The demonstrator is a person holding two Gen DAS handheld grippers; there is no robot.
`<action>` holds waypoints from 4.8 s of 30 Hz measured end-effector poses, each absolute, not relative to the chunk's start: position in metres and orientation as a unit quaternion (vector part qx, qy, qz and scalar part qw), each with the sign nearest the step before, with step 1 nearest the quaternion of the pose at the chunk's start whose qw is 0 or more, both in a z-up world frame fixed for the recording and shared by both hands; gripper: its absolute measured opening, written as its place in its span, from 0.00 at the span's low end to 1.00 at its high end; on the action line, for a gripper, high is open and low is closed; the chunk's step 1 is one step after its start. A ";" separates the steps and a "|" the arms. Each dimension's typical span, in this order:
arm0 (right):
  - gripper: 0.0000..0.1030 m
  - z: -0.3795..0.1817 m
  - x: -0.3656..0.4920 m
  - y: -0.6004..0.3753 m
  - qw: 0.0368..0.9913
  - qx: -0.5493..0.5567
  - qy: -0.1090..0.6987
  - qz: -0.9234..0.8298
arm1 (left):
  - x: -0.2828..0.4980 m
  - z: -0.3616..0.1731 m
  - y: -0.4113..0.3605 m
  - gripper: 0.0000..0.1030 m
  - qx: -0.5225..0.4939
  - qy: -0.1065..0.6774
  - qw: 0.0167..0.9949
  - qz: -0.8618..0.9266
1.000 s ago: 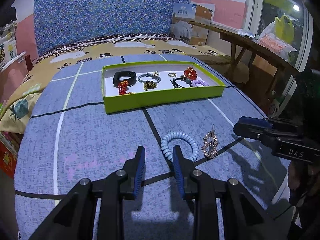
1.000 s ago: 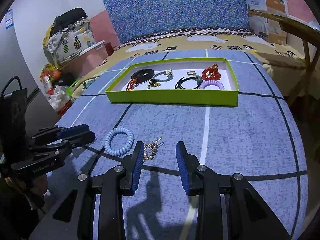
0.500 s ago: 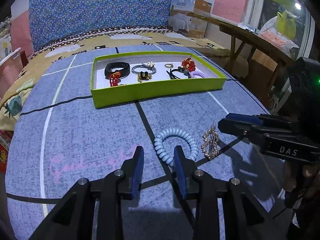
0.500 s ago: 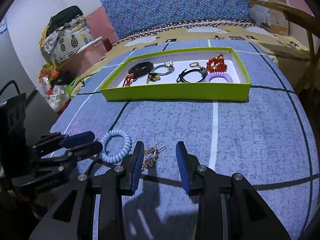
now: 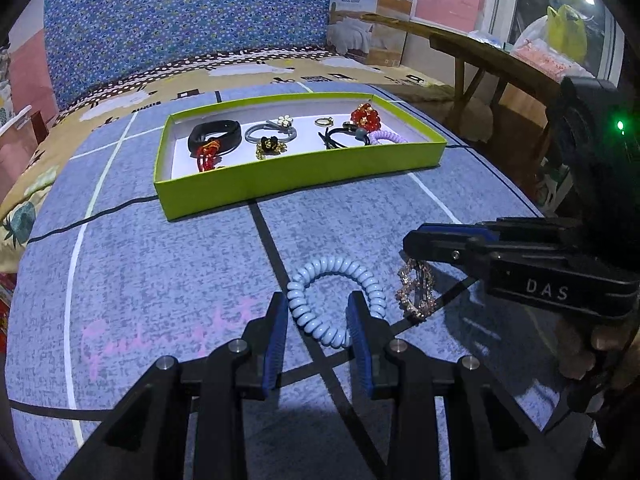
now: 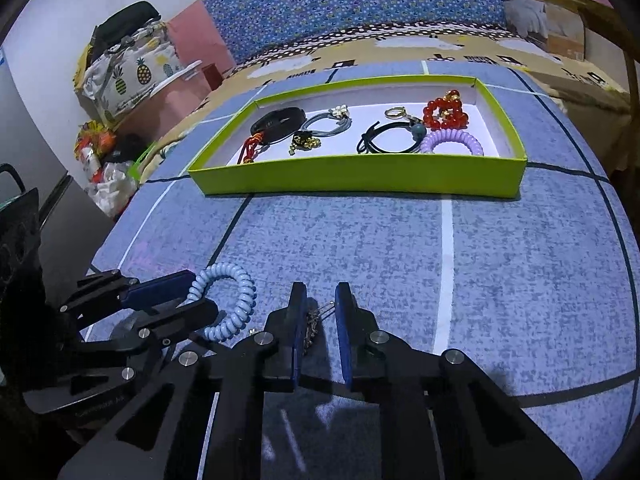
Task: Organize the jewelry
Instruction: 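Grasp the light-blue coil bracelet with the left tool, then grasp the gold pendant keychain with the right tool, then carry the coil bracelet and pendant into the green box and open both tools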
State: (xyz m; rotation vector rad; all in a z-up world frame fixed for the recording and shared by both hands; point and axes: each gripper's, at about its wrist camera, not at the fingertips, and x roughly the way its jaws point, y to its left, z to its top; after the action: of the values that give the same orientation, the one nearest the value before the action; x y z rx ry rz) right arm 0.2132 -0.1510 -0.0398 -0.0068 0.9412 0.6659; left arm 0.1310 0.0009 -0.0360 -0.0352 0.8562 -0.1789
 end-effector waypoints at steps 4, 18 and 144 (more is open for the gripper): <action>0.00 -0.038 0.211 -0.151 0.840 -0.006 0.437 0.321 | 0.132 -0.036 0.000 0.30 -0.012 0.415 0.906 -0.087; 0.10 -0.026 0.201 -0.167 0.847 -0.012 0.407 0.341 | 0.133 -0.038 0.001 0.11 -0.002 0.415 0.906 -0.084; 0.32 -0.003 0.280 -0.147 0.877 -0.040 0.370 0.305 | 0.218 0.000 0.068 0.21 -0.053 0.365 0.929 -0.011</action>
State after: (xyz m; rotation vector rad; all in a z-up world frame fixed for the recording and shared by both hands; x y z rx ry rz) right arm 0.2799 -0.1474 -0.0034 -0.0834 0.7728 0.6354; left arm 0.2185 0.0676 0.0004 -0.1076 0.7484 -0.0229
